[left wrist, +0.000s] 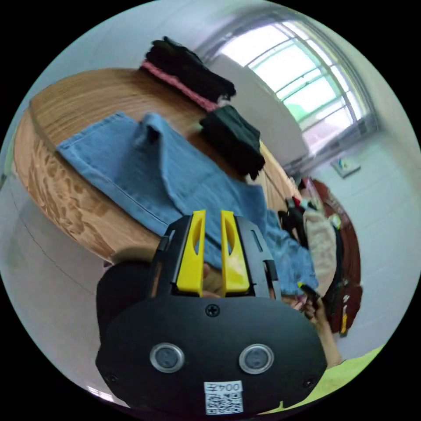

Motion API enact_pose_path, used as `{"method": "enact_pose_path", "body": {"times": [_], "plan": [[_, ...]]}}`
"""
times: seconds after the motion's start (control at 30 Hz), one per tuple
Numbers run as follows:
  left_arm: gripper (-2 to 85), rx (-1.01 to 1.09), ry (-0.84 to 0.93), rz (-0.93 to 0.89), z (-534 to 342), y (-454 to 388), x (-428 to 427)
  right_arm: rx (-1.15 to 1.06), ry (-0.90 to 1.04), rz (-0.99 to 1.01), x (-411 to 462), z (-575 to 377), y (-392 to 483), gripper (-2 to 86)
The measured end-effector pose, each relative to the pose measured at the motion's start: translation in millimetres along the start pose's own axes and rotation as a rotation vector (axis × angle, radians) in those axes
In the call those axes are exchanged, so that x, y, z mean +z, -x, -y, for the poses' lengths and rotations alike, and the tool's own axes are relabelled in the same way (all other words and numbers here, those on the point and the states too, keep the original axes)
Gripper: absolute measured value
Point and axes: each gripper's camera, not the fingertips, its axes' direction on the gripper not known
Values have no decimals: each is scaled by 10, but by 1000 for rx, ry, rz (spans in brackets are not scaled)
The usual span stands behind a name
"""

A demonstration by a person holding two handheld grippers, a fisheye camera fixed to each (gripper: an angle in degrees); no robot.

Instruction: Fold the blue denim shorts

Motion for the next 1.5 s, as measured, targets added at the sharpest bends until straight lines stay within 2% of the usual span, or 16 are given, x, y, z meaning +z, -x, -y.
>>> {"method": "enact_pose_path", "body": {"times": [0.1, 0.17, 0.3, 0.37, 0.53, 0.67, 0.73, 0.87, 0.93, 1.0, 1.07, 1.13, 1.23, 1.3, 1.37, 1.5], "plan": [[101, -240, -58, -166, 467, 814, -386, 82, -79, 336, -281, -286, -526, -5], [124, -434, -66, -368, 753, 1364, -472, 122, -86, 425, -308, -506, -816, -6], [154, -575, -64, -473, 1113, 1822, -489, 226, -63, 387, -193, -997, -1341, -7], [172, -642, -1, -523, 1288, 2023, -380, 277, -67, 387, -125, -1163, -1504, -7], [154, -731, -15, -614, 1538, 2276, -311, 376, -77, 400, -6, -1323, -1812, -7], [57, -738, -44, -577, 1811, 2365, -339, 358, -32, 363, 57, -1303, -1930, -7], [46, -678, -46, -479, 2000, 2257, -499, 365, -35, 362, 62, -1321, -1999, -7], [32, -351, -113, -338, 2419, 1572, -1303, 381, -43, 371, 62, -1379, -2141, -7], [29, -253, -111, -235, 2397, 1383, -1619, 382, -38, 369, 64, -1388, -2187, -7], [27, -207, -94, -100, 2278, 1418, -1739, 378, -24, 366, 72, -1385, -2235, -7], [27, -257, -26, 5, 2025, 1825, -1537, 378, -13, 367, 76, -1382, -2268, -7], [27, -385, 46, -61, 1813, 2288, -1266, 380, -10, 364, 66, -1386, -2290, -7], [25, -527, -17, -267, 1512, 2678, -1092, 378, -4, 350, 35, -1402, -2288, -7], [23, -467, -38, -193, 1558, 2497, -1175, 381, -8, 337, -3, -1425, -2274, -7], [21, -312, -55, -57, 1716, 2095, -1333, 387, -11, 335, -30, -1443, -2265, -7], [20, -228, -13, 43, 1791, 1904, -1303, 388, -6, 344, -95, -1477, -2227, -7]]}}
